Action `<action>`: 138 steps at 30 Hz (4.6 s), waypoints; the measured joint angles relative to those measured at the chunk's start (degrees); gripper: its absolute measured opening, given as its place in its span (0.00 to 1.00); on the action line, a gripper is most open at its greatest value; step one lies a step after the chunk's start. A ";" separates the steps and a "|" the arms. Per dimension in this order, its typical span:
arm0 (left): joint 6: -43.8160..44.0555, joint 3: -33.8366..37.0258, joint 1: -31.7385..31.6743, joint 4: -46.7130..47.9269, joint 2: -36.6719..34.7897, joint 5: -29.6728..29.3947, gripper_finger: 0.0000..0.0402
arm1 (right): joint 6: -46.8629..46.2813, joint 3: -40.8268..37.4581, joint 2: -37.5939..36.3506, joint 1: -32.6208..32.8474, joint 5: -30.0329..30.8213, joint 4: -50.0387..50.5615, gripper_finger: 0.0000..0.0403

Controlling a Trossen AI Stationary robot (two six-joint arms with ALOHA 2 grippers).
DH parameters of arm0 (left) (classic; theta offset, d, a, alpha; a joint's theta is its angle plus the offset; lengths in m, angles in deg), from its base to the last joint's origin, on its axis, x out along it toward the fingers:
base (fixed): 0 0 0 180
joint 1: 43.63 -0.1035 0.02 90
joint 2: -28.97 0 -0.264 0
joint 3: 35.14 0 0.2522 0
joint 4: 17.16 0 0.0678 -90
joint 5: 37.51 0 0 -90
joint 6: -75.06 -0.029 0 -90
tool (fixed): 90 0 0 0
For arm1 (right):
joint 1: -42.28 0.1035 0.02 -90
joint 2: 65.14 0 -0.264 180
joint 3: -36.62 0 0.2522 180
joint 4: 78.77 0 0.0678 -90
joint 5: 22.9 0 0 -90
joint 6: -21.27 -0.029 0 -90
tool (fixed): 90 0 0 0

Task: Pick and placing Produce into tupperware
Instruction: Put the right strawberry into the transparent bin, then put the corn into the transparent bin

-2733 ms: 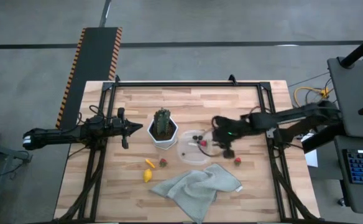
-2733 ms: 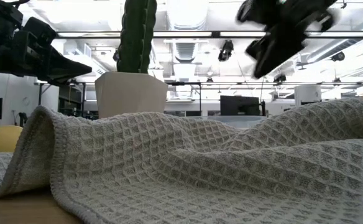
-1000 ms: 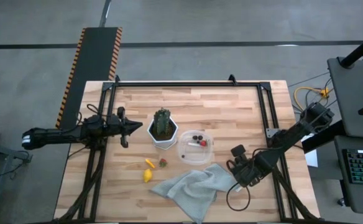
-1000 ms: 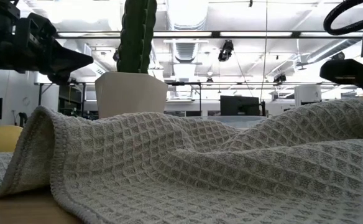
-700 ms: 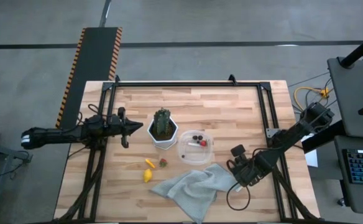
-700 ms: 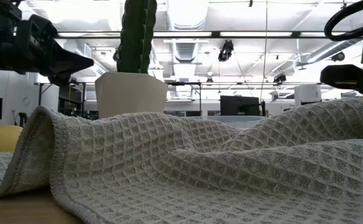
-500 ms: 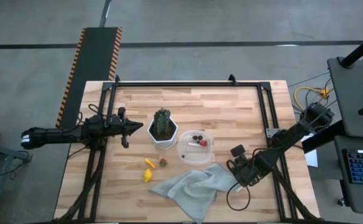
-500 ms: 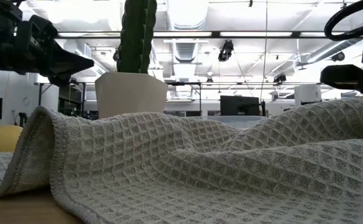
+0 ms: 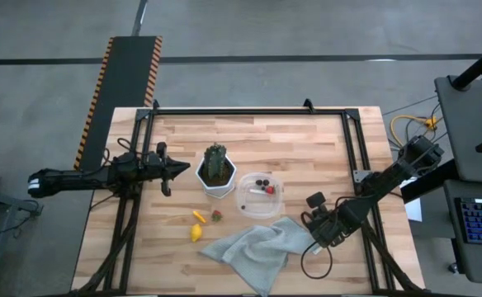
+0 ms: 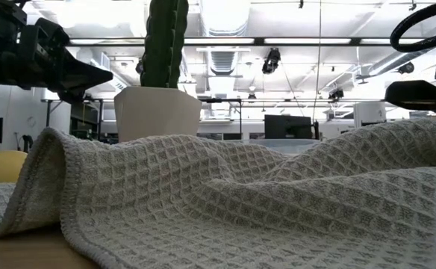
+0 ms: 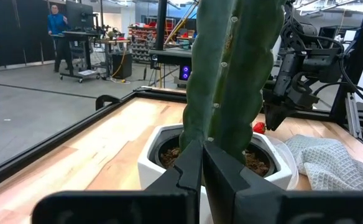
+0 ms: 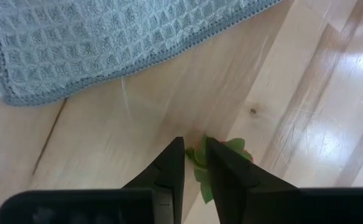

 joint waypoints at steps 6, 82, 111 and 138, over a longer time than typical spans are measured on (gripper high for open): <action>0.00 0.00 -0.01 0.00 0.02 0.00 0.00 | 0.00 -0.11 0.00 0.00 0.02 -0.02 0.09; 0.07 0.00 0.00 0.00 -0.11 1.90 0.00 | 15.58 11.01 6.56 -26.12 1.76 -28.44 0.02; 0.00 0.00 0.00 -0.09 -0.13 2.23 0.00 | 15.13 10.25 2.60 -27.28 -3.23 -34.38 0.29; -0.05 -0.19 -0.02 -3.04 -0.48 5.10 0.00 | 7.87 -27.71 -56.48 -27.88 -8.86 -52.68 0.25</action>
